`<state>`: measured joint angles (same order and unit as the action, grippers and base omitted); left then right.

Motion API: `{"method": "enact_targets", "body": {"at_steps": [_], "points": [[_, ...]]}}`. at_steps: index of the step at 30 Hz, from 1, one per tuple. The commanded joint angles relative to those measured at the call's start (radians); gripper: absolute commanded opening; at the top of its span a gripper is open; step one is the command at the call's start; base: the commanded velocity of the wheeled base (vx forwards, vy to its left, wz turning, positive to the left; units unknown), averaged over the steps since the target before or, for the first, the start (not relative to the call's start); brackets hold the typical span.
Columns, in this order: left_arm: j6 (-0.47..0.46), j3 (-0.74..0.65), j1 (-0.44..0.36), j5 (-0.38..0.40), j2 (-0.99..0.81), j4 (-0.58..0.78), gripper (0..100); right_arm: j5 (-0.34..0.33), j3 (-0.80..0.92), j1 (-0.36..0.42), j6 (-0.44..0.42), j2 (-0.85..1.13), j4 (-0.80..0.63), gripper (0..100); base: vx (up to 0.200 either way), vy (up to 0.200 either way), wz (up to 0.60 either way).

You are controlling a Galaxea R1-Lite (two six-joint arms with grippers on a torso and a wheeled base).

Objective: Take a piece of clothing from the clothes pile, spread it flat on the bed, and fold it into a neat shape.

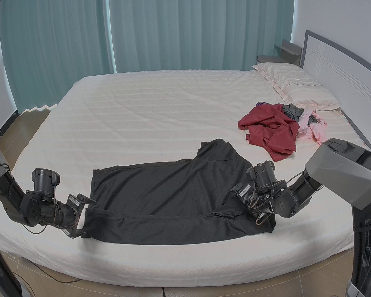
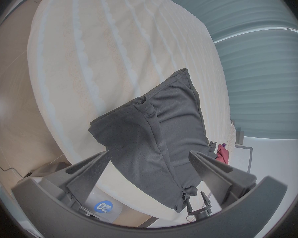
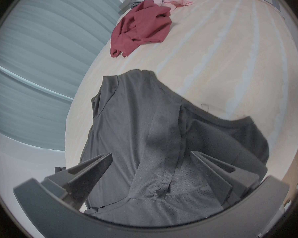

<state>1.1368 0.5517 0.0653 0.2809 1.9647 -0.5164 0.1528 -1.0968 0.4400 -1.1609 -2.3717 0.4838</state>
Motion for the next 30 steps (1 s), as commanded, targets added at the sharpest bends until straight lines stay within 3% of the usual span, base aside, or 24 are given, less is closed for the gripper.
{"method": "enact_targets", "body": {"at_steps": [1, 9, 26, 27, 30], "points": [[0.000, 0.001, 0.001, 0.000, -0.001, -0.001, 100, 0.007, -0.018, -0.001, -0.005, -0.021, 0.001, 100, 0.000, 0.000, 0.00], [0.000, 0.001, 0.001, 0.000, 0.000, -0.001, 100, 0.053, -0.032, 0.002, -0.002, -0.054, 0.053, 100, 0.000, 0.000, 0.00], [-0.002, 0.001, 0.001, 0.000, 0.000, -0.001, 100, 0.054, -0.034, 0.000, -0.003, -0.057, 0.058, 100, 0.000, 0.000, 0.00], [-0.002, 0.001, 0.001, 0.000, 0.000, -0.001, 100, 0.054, -0.034, 0.000, -0.003, -0.057, 0.058, 0, 0.000, 0.000, 0.00], [-0.002, 0.001, 0.001, 0.000, 0.000, -0.001, 100, 0.056, -0.029, 0.000, -0.003, -0.055, 0.058, 0, 0.000, 0.000, 0.00]]}}
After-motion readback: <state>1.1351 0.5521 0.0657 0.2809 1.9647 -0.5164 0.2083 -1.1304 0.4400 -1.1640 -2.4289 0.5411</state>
